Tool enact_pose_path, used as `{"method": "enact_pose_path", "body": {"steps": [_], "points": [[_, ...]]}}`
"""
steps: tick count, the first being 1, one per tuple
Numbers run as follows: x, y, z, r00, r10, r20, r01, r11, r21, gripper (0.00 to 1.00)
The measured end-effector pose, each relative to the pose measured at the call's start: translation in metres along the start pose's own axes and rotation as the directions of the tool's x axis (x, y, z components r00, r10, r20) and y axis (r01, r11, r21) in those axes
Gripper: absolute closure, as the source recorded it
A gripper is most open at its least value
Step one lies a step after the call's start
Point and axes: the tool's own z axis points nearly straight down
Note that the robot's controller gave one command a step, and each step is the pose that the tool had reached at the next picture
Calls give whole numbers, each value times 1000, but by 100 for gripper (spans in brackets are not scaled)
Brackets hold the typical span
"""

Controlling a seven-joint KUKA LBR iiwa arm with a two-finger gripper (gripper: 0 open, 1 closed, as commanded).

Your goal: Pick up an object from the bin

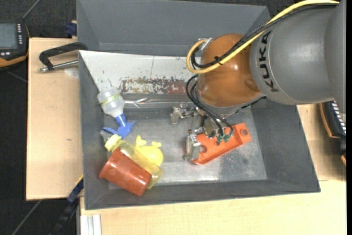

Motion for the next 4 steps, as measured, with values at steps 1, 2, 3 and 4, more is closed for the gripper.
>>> {"method": "enact_pose_path", "body": {"steps": [1, 2, 3, 4], "points": [[15, -35, 26, 1000, -1, -4, 1, 1000, 3, 0], [21, -52, 37, 991, 136, 3, -136, 991, -1, 0], [19, -77, 44, 993, -122, 4, 122, 993, 1, 0], [-9, -122, 48, 955, -298, 9, 298, 955, 1, 100]]}}
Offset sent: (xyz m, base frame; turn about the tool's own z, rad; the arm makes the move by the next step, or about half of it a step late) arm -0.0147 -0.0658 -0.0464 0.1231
